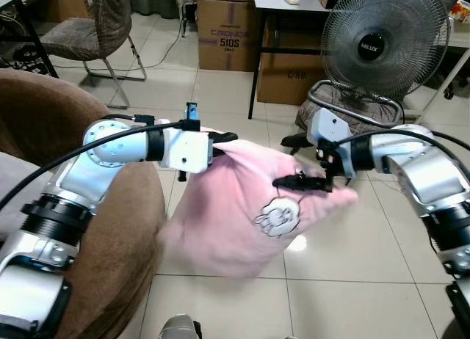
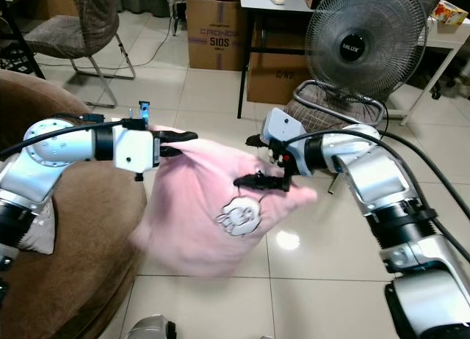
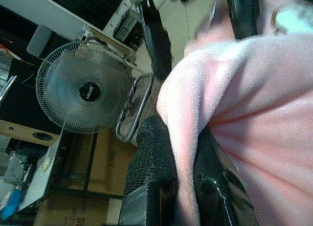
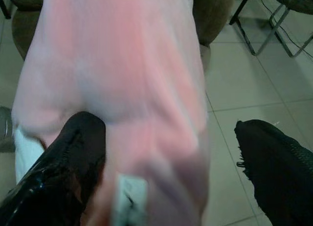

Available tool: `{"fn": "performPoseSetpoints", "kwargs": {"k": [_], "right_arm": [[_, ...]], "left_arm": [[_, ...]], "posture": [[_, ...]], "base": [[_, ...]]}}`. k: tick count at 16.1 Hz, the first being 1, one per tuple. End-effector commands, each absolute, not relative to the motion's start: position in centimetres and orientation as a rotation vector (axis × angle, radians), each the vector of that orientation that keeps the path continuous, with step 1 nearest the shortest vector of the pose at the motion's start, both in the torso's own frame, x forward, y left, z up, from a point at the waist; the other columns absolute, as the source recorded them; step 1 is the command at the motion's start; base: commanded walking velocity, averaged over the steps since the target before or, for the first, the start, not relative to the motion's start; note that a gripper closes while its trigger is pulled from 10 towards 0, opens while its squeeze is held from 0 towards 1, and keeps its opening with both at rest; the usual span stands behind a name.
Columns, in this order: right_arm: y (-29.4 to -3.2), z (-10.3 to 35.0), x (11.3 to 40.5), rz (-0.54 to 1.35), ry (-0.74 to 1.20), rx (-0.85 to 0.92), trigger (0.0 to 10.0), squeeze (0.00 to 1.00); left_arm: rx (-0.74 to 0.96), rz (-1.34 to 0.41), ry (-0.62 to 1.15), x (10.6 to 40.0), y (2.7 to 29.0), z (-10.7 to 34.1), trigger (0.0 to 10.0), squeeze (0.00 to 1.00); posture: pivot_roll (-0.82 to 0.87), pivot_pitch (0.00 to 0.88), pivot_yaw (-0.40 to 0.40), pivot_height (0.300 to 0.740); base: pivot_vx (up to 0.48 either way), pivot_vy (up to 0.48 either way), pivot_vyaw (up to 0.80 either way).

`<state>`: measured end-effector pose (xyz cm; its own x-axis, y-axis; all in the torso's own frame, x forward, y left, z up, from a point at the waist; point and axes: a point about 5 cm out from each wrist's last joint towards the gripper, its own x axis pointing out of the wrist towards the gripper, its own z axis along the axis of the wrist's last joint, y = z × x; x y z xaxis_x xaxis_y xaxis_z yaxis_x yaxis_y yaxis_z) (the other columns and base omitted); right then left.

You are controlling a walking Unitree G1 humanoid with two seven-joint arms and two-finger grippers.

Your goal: Move the pillow to the sofa from floor

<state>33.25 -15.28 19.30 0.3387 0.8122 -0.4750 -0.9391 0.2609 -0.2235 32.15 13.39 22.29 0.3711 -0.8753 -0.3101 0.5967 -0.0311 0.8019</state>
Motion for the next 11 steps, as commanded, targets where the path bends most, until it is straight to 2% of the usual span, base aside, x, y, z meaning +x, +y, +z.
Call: {"fn": "performPoseSetpoints", "kwargs": {"k": [1, 4, 5, 6, 7, 8, 11], "right_arm": [[-14.9, 19.5, 33.6, 1.196, 0.279, -0.526, 10.0, 0.0], [-14.1, 19.1, 33.4, 1.24, 0.236, -0.498, 10.0, 0.0], [-13.9, 18.9, 33.2, 1.266, 0.24, -0.477, 9.1, 0.0], [-13.9, 18.7, 33.0, 1.28, 0.248, -0.47, 8.1, 0.0], [-13.8, 18.6, 33.0, 1.287, 0.253, -0.464, 1.4, 0.0], [-13.8, 18.3, 33.2, 1.272, 0.267, -0.446, 0.0, 0.0], [-14.1, 17.5, 33.5, 1.22, 0.295, -0.432, 0.0, 0.0]], "left_arm": [[1.036, -1.184, -0.438, 31.9, 12.8, 24.3, 10.0, 0.0], [1.021, -1.178, -0.463, 31.8, 12.4, 24.4, 10.0, 0.0], [1.013, -1.175, -0.472, 31.8, 12.3, 24.6, 10.0, 0.0], [1.007, -1.173, -0.48, 31.7, 12.2, 24.7, 10.0, 0.0], [1.001, -1.171, -0.485, 31.7, 12.1, 24.9, 10.0, 0.0], [0.98, -1.164, -0.49, 31.7, 12.0, 25.3, 10.0, 0.0], [0.962, -1.163, -0.507, 31.5, 11.7, 25.8, 10.0, 0.0]], "posture": [[0.08, 0.0, -0.035, 0.74], [0.08, 0.0, -0.034, 0.74], [0.09, 0.0, -0.034, 0.74], [0.09, 0.0, -0.034, 0.74], [0.09, 0.0, -0.033, 0.74], [0.09, 0.0, -0.033, 0.74], [0.1, 0.0, -0.03, 0.74]], "base": [[0.0, 0.0, 0.0], [0.0, 0.0, 0.0], [0.0, 0.0, 0.0], [0.0, 0.0, 0.0], [0.0, 0.0, 0.0], [0.0, 0.0, 0.0], [0.0, 0.0, 0.0]]}}
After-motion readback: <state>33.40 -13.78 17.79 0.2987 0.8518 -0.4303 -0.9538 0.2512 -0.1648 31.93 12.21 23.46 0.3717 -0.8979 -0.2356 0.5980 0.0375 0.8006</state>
